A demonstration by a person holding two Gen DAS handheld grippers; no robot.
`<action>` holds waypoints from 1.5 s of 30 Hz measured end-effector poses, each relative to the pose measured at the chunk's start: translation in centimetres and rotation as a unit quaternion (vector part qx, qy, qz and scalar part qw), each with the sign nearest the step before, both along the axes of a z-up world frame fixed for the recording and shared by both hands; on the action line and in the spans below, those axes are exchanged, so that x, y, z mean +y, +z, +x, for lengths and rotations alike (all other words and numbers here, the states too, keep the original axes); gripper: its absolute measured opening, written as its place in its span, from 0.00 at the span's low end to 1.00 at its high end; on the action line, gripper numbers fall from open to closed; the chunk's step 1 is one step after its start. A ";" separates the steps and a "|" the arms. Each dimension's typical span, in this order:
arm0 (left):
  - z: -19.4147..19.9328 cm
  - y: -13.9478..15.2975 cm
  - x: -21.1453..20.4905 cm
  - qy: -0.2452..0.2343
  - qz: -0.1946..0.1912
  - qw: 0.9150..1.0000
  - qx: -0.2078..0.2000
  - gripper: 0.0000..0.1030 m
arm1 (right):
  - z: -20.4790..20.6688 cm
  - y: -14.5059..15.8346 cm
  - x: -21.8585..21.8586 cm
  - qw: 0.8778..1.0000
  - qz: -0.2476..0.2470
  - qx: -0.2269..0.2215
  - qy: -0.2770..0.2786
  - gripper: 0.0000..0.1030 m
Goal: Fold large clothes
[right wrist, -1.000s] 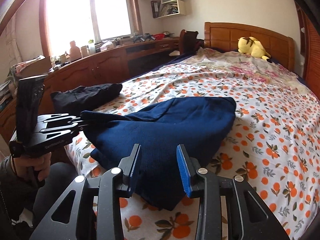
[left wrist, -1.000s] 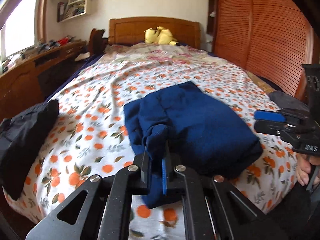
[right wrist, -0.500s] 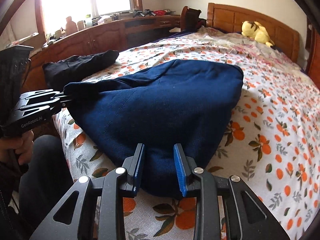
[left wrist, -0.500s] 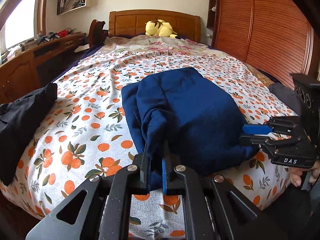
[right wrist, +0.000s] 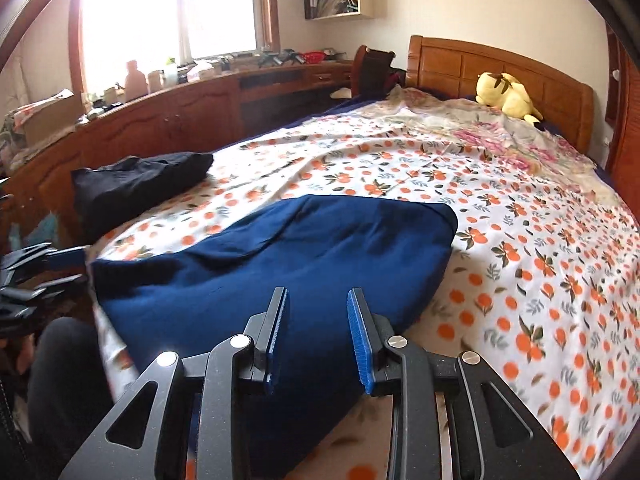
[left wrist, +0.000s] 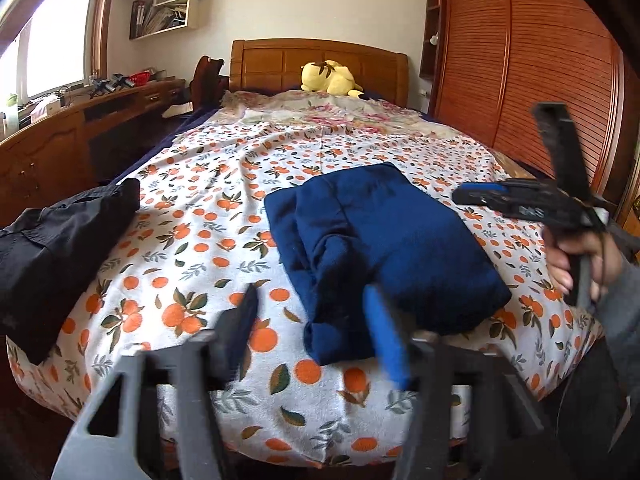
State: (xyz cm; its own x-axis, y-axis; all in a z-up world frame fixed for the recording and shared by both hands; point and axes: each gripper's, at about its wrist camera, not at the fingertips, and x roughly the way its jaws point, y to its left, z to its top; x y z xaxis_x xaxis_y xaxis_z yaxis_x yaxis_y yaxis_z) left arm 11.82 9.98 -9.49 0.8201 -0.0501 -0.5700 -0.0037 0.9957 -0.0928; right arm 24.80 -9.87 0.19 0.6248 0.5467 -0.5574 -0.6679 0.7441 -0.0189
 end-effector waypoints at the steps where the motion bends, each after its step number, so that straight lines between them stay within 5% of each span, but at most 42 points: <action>1: -0.1 -0.3 0.3 0.000 -0.004 1.000 0.004 0.80 | 1.0 -0.3 0.2 1.000 0.001 0.006 0.004 0.31; 11: 0.4 -2.8 1.6 0.028 -0.004 0.999 0.035 0.80 | 8.9 -3.8 2.8 0.997 -0.046 0.030 -0.051 0.44; 21: 2.0 -3.9 0.9 0.020 0.000 0.999 0.047 0.80 | 13.0 -5.7 3.7 0.994 -0.047 0.066 -0.072 0.72; 32: 2.6 -4.8 -0.9 -0.013 -0.017 0.998 0.053 0.79 | 16.4 -6.9 3.8 0.987 -0.014 0.145 -0.064 0.79; 33: 2.7 -4.9 -1.1 -0.019 -0.019 0.998 0.053 0.77 | 16.6 -6.9 3.8 0.987 -0.013 0.149 -0.064 0.79; 35: 3.0 -5.1 -1.4 -0.029 -0.023 0.998 0.058 0.57 | 16.9 -6.9 3.9 0.986 -0.010 0.155 -0.064 0.79; 37: 3.6 -5.7 -1.5 -0.039 -0.037 0.996 0.072 0.42 | 17.0 -6.9 4.0 0.985 -0.003 0.159 -0.059 0.70; 39: 3.8 -6.2 -1.3 -0.046 -0.049 0.995 0.078 0.37 | 17.1 -6.8 4.0 0.984 0.014 0.171 -0.038 0.40; 42: 3.7 -6.5 -1.1 -0.066 -0.063 0.992 0.085 0.33 | 16.7 -6.5 4.9 0.987 -0.020 0.155 -0.036 0.23; 45: 3.8 -6.6 -0.2 -0.074 -0.098 0.989 0.086 0.19 | 15.9 -5.6 5.6 0.989 -0.047 0.135 -0.040 0.17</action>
State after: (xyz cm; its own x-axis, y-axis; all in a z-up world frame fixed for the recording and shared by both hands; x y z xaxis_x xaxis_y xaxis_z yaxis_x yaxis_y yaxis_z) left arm 15.61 9.80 -16.09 0.6872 -0.2845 -0.6685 0.1073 0.9498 -0.2939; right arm 40.66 -4.26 -5.45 0.4858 0.4398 -0.7554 -0.5971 0.7981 0.0806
